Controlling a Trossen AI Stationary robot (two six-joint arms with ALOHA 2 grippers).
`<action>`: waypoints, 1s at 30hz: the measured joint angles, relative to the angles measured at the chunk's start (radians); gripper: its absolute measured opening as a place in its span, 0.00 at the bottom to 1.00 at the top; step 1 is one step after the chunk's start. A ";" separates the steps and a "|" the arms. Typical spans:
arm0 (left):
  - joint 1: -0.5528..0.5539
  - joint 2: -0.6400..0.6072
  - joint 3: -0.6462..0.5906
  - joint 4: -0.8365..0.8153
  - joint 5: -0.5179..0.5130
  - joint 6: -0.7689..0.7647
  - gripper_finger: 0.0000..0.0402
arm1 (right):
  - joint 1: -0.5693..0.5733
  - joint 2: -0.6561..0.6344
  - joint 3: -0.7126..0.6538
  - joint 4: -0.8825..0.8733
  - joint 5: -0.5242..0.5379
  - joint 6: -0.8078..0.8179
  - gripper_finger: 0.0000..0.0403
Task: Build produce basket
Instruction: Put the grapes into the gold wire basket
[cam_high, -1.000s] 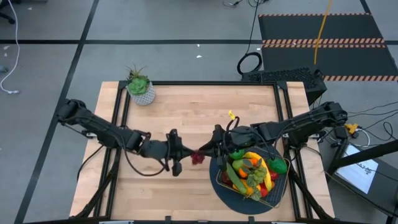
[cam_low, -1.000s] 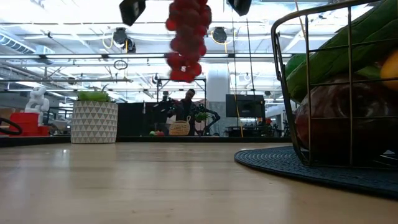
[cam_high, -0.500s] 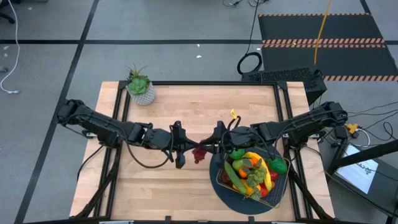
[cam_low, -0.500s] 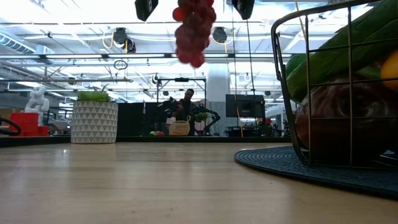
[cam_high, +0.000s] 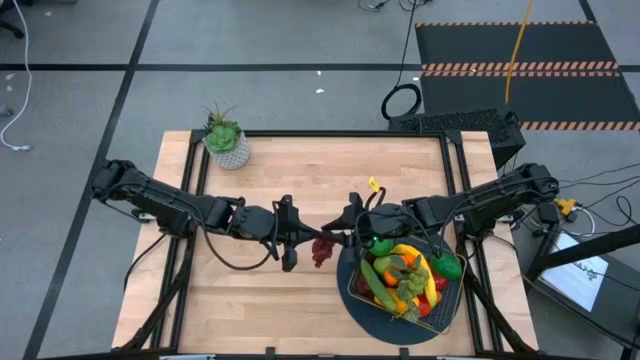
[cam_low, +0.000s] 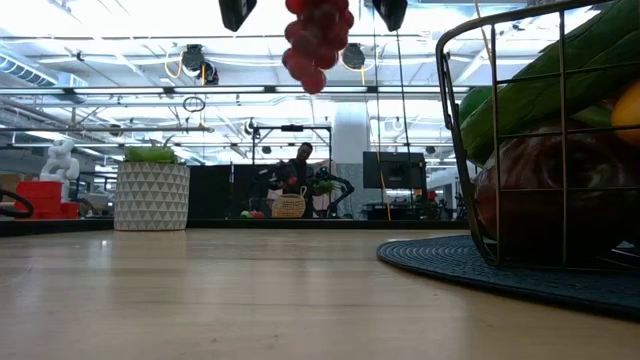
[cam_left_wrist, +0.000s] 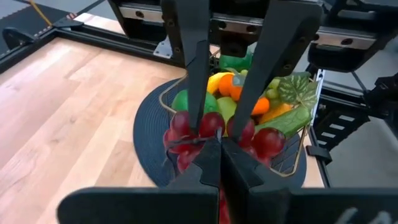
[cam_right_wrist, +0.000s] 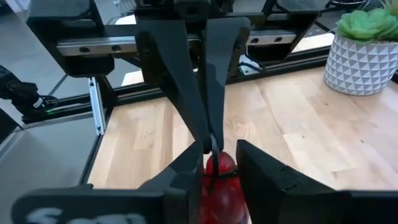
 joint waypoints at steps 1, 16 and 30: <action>0.000 0.000 0.000 0.000 0.000 0.000 0.00 | 0.000 0.000 0.000 0.000 -0.001 -0.003 0.23; 0.000 0.000 0.000 0.019 0.000 0.000 0.00 | 0.000 0.000 0.000 -0.032 -0.006 -0.005 0.06; 0.004 -0.019 0.000 0.077 -0.003 -0.024 0.24 | 0.000 -0.006 0.000 -0.014 -0.042 0.053 0.01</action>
